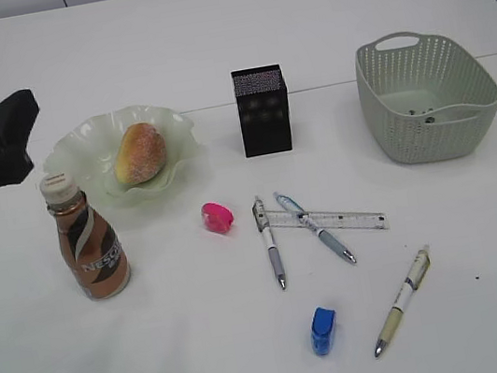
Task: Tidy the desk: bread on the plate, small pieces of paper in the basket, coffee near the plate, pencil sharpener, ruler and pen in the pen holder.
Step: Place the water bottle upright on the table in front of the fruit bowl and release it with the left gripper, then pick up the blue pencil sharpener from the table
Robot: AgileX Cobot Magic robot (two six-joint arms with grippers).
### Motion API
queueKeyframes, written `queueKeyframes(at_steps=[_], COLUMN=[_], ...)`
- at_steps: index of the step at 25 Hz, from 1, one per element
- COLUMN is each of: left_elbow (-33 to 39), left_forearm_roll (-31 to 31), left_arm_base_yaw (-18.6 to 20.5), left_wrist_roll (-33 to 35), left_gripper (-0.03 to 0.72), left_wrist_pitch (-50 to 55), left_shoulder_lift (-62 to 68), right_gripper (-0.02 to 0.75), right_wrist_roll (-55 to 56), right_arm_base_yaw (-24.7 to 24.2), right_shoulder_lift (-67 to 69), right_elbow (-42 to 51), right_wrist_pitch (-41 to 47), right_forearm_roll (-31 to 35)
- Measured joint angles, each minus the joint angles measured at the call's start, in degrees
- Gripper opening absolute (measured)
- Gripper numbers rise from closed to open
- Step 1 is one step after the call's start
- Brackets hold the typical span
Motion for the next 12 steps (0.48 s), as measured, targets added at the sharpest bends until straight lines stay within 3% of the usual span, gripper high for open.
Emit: queueKeyframes(at_steps=[12], left_elbow=[-3.2], left_forearm_roll=[0.1], left_arm_base_yaw=[0.0], left_wrist_roll=[1.1], left_gripper=[0.508], left_wrist_pitch=[47.1], left_shoulder_lift=[-28.1], right_gripper=[0.54], right_wrist_roll=[5.6], right_arm_base_yaw=[0.0], right_shoulder_lift=[0.0], right_elbow=[0.0], right_wrist_pitch=[0.0], right_forearm_roll=[7.6])
